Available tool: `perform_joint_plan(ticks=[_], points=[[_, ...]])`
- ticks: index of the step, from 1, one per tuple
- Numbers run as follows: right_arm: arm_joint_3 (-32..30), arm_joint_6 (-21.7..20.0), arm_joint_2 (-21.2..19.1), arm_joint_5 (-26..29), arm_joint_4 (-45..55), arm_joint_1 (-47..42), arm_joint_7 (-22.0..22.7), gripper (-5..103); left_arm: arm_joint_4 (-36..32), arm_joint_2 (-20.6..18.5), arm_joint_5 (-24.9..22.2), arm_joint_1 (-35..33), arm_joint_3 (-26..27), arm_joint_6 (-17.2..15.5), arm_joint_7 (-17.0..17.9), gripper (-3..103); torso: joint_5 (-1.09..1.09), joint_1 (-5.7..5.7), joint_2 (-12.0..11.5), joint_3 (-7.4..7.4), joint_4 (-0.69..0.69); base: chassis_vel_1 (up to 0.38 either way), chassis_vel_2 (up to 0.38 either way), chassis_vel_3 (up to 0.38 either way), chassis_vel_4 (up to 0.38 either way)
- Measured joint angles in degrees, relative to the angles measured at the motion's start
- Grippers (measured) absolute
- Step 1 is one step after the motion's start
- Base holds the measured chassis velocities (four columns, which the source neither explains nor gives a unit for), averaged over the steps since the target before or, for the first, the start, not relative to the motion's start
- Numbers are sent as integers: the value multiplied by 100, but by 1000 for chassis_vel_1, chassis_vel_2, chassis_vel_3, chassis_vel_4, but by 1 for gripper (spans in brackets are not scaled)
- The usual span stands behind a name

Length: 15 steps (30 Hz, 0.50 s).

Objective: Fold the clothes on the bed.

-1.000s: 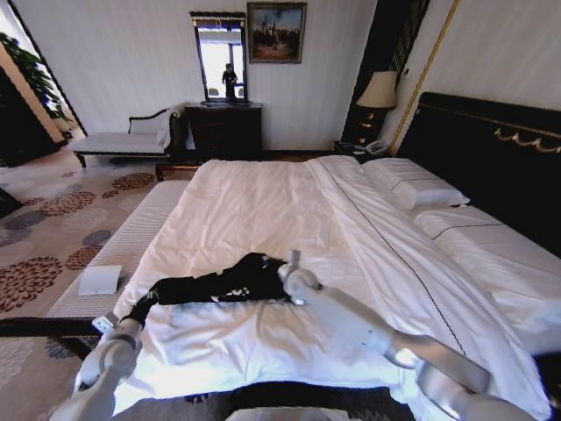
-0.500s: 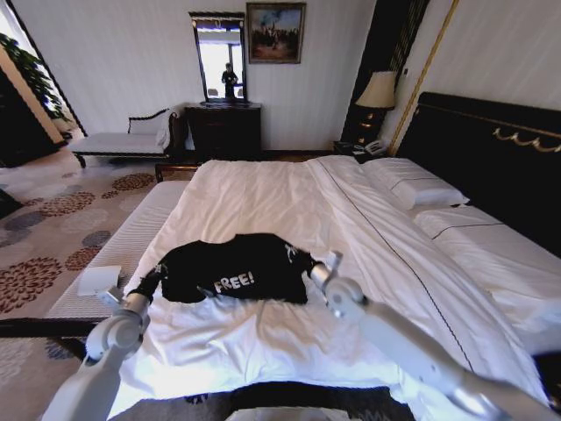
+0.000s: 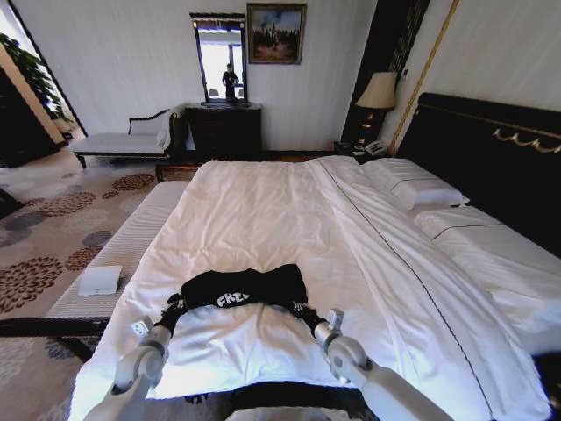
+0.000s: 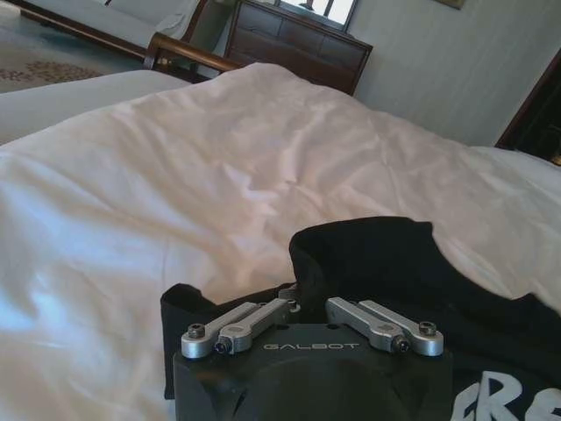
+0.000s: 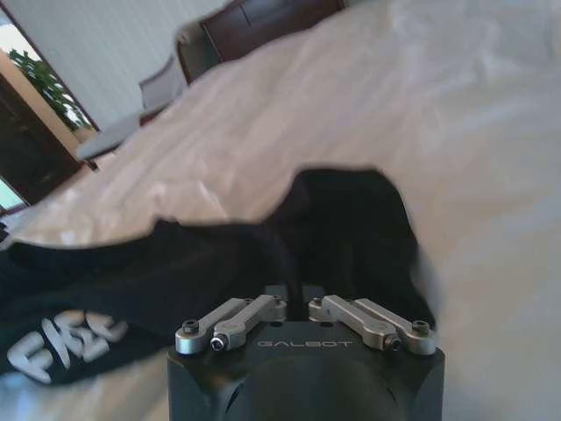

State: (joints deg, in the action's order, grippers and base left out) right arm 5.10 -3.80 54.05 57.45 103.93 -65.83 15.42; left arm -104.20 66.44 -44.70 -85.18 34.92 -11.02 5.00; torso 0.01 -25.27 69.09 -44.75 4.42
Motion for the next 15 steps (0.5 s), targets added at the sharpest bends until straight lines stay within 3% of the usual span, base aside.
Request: perform_joint_plan(ticks=[1,3,7,9,12,15], points=[[-10,1,-29,18,41,65,-10,16,-33,0,1,-18,21,-3,1,0,0,0,0,0,0,0,0,0,0],[-16,1,-48,31,66,146,-16,16,-62,-1,2,-42,45,-6,2,0,-1,0,0,0,0,0,0,0,0],[76,-1,-50,118,-9,581,-14,38,-105,-13,23,-152,127,3,-3,0,0,0,0,0,0,0,0,0,0],[199,-28,-44,182,-71,761,-8,44,-113,-9,39,-200,143,16,-10,0,-1,0,0,0,-1,0,0,0,0],[410,-125,-45,307,-130,980,37,49,-130,7,55,-259,152,37,-27,0,-1,-1,-1,0,-1,0,0,0,0],[754,-455,-37,633,-199,1319,370,65,-152,43,83,-307,163,65,-32,0,0,-1,-1,-1,-1,0,0,0,0]])
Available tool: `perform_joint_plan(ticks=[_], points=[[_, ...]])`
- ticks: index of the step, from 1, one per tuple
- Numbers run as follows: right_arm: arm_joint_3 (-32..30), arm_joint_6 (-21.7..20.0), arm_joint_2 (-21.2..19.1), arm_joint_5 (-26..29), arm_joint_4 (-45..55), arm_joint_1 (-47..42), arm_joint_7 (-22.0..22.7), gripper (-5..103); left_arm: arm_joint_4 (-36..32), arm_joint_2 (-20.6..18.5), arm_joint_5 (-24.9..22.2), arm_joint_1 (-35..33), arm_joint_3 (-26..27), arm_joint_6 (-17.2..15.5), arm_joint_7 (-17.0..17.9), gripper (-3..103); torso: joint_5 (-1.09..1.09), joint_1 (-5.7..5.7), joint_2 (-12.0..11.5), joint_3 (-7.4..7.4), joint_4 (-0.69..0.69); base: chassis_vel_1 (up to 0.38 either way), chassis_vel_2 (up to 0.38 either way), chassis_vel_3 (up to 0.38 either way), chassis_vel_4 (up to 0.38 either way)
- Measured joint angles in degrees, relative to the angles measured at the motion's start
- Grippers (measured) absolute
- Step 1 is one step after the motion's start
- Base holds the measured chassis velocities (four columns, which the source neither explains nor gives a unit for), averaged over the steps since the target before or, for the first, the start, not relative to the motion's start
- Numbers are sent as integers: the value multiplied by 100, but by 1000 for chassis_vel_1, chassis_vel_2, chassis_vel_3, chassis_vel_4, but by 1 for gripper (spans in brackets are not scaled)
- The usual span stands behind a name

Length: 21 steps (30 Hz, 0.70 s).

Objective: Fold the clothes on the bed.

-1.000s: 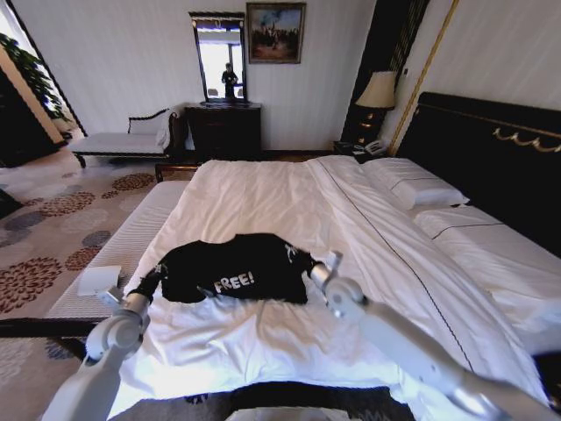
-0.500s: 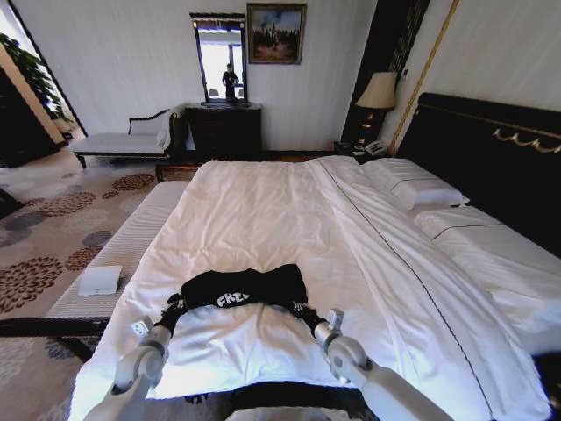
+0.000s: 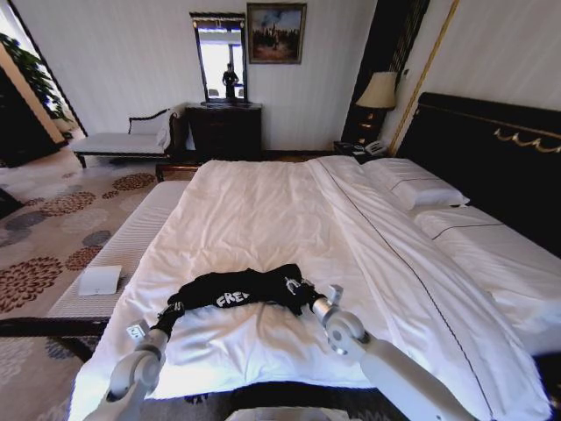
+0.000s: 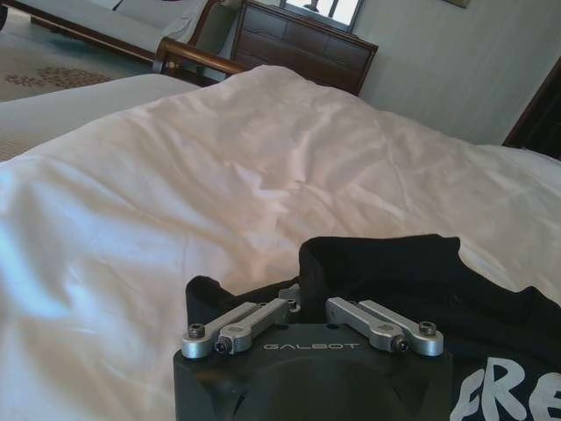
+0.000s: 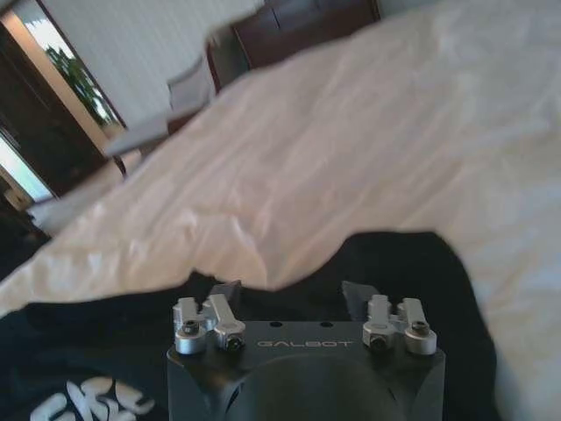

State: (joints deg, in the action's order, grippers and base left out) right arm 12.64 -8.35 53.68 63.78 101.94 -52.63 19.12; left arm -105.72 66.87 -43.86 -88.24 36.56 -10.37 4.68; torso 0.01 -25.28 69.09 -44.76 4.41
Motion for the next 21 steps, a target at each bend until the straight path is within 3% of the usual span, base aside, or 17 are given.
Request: perform_joint_plan(ticks=[2,4,8,13,16,18,19,20,21], points=[[90,-239,16,236,-21,114,181,77,-37,19,10,-33,3,12,0,0,0,0,0,0,0,0,0,0,0],[115,-324,21,319,-41,154,224,77,-57,30,18,-57,3,18,-1,0,0,0,0,0,0,0,0,0,0],[154,-415,31,352,-213,264,207,97,-80,57,45,-124,11,56,-10,0,0,0,0,0,1,0,0,0,0],[154,-411,54,357,-307,279,137,101,-36,57,70,-141,34,78,-12,0,0,0,0,0,1,0,0,0,0],[164,-401,68,352,-318,269,102,97,-16,57,72,-140,38,80,-12,0,0,0,0,0,1,0,0,0,0],[185,-392,83,343,-331,272,84,86,-7,62,73,-128,41,80,-12,0,-1,0,0,0,1,0,0,0,0],[196,-390,87,338,-342,278,79,86,-6,65,73,-126,41,80,-12,0,0,0,0,0,1,0,0,0,0],[213,-385,90,327,-365,294,64,76,-5,69,73,-120,41,81,-11,0,0,0,0,0,1,0,0,0,0],[213,-385,90,327,-365,294,64,76,-5,69,73,-120,41,81,-11,0,0,0,0,0,1,0,0,0,0]])
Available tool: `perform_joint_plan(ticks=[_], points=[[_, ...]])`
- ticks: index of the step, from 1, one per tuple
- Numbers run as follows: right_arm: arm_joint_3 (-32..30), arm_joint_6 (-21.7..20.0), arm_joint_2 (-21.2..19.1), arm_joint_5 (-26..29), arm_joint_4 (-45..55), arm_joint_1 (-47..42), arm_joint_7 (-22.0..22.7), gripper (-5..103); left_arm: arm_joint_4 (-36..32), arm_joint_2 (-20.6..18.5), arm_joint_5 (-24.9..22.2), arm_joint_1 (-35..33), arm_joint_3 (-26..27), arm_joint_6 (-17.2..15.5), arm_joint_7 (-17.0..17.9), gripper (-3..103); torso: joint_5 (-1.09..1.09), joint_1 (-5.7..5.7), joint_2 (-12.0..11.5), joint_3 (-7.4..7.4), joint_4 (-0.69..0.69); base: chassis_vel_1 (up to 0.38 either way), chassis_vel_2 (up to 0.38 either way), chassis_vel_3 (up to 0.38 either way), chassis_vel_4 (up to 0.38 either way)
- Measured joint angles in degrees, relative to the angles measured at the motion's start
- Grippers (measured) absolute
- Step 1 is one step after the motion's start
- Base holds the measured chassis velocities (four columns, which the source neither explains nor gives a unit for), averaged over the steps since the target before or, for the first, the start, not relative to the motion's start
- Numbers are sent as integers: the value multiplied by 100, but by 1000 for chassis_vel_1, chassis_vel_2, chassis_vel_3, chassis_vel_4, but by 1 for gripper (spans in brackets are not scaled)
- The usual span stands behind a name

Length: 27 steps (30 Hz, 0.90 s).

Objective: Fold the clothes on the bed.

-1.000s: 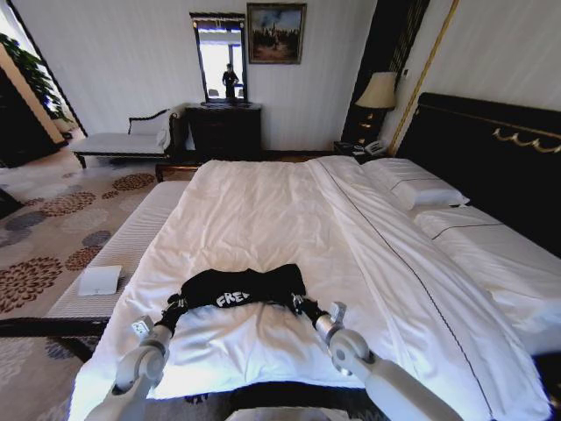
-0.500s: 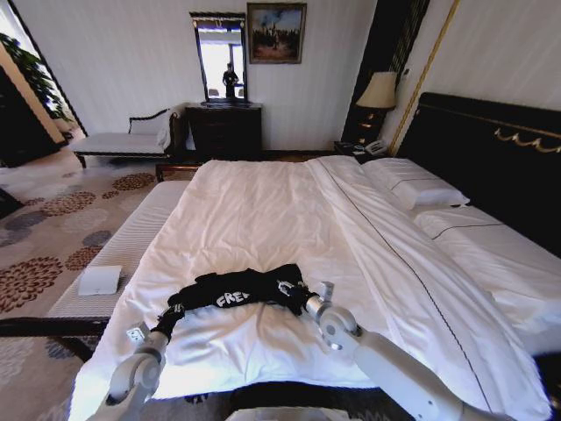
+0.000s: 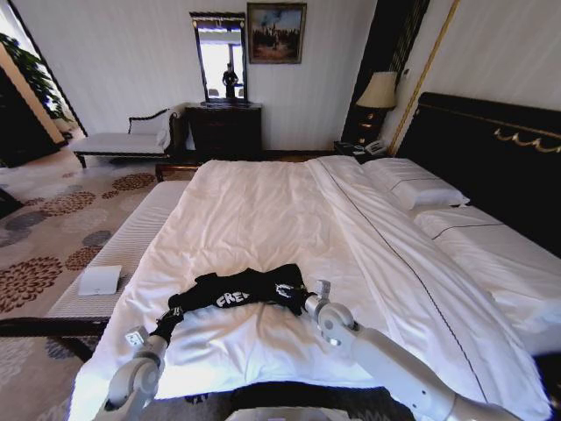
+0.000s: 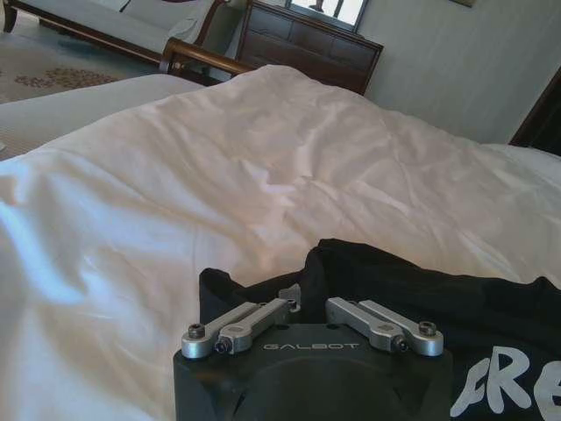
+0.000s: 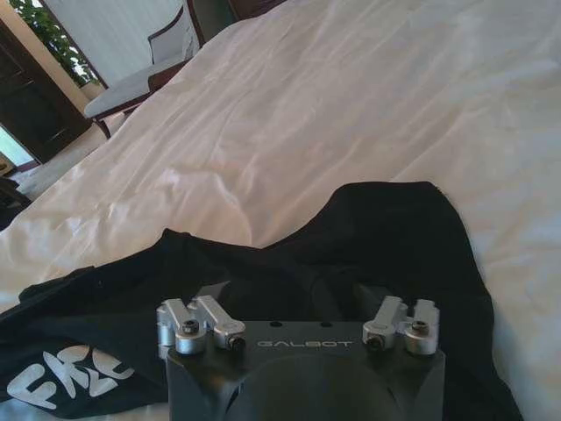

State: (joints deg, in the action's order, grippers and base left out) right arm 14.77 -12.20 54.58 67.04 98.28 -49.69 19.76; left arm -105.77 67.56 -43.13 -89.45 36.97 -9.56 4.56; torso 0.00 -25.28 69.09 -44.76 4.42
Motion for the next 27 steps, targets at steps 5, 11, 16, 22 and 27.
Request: perform_joint_plan(ticks=[5,11,16,22,27], points=[[26,26,0,-27,-58,39,-108,60,34,2,1,27,0,0,3,0,0,0,0,0,0,0,0,0,0],[67,93,-1,-52,-94,44,-241,38,80,-9,-22,74,-2,-2,5,0,0,0,0,0,0,0,0,0,0],[105,116,-8,-70,-94,62,-306,22,113,-36,-61,133,-4,-9,11,0,0,0,0,0,0,0,0,0,0],[118,199,-16,-157,-98,80,-432,2,162,-86,-148,208,2,-21,16,0,0,0,0,0,0,0,0,0,0],[51,354,-78,-383,-3,-5,-672,0,142,-143,-235,311,29,-68,38,0,0,0,0,0,-1,0,0,0,0]])
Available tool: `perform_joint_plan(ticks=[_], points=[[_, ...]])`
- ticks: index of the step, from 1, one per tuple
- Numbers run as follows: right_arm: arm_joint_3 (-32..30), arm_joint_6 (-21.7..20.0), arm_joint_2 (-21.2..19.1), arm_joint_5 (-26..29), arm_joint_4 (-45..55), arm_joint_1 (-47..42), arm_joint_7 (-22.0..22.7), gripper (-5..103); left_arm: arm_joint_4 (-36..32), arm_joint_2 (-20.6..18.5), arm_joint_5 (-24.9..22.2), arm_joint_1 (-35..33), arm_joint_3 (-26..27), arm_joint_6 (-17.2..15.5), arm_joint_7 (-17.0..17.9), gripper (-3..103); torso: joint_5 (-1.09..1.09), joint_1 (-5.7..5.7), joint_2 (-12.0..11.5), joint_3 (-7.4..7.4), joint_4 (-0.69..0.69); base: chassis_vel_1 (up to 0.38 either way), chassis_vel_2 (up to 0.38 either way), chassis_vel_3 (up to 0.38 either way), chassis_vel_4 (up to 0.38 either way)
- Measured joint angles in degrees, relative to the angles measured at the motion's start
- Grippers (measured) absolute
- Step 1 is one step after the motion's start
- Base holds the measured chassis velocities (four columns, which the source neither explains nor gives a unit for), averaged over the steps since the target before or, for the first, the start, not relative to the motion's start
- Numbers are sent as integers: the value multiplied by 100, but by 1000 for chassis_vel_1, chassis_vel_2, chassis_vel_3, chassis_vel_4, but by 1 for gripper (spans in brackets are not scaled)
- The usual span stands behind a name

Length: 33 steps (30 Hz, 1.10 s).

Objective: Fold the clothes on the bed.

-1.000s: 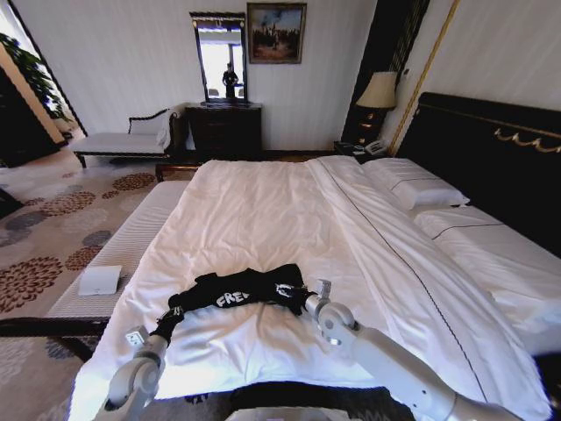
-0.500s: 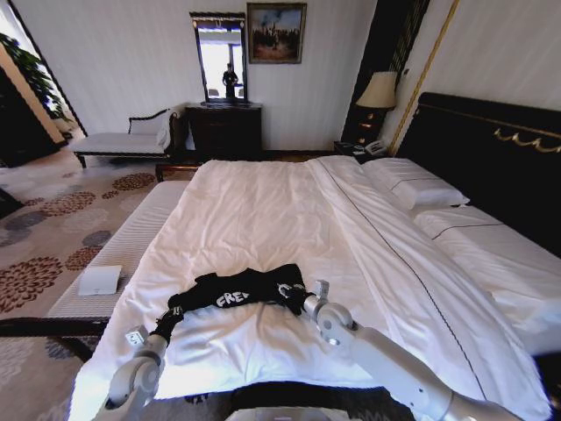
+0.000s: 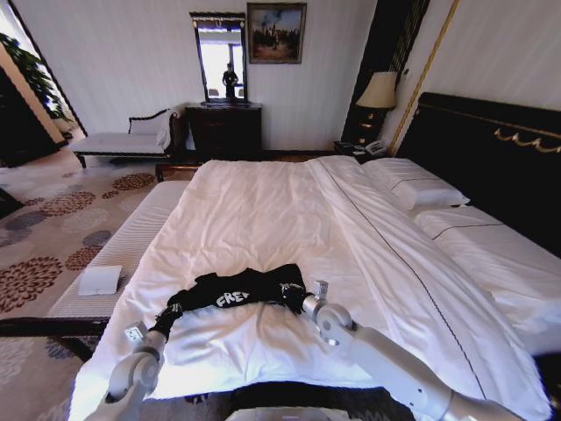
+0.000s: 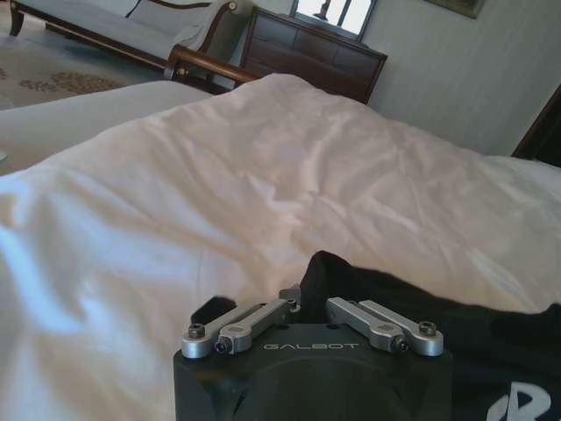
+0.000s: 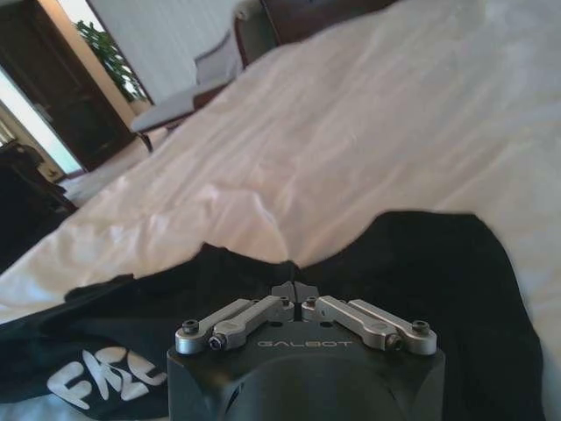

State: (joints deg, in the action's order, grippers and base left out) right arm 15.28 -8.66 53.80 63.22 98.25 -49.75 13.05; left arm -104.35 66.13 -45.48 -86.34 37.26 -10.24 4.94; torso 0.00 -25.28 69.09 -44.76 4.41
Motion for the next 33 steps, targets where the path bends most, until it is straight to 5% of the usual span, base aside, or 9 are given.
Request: perform_joint_plan(ticks=[10,29,33], points=[[-404,202,-133,-145,340,-322,-307,0,-166,-61,-79,99,22,-66,48,0,0,0,0,0,1,0,0,0,0],[-460,346,168,-952,94,-1039,-146,-1,-275,64,61,-94,-17,-51,52,0,-1,1,1,0,1,0,0,0,0],[-615,347,134,-1019,110,-968,-180,15,-283,74,75,-94,-34,-51,59,0,0,0,1,0,1,0,0,0,0]])
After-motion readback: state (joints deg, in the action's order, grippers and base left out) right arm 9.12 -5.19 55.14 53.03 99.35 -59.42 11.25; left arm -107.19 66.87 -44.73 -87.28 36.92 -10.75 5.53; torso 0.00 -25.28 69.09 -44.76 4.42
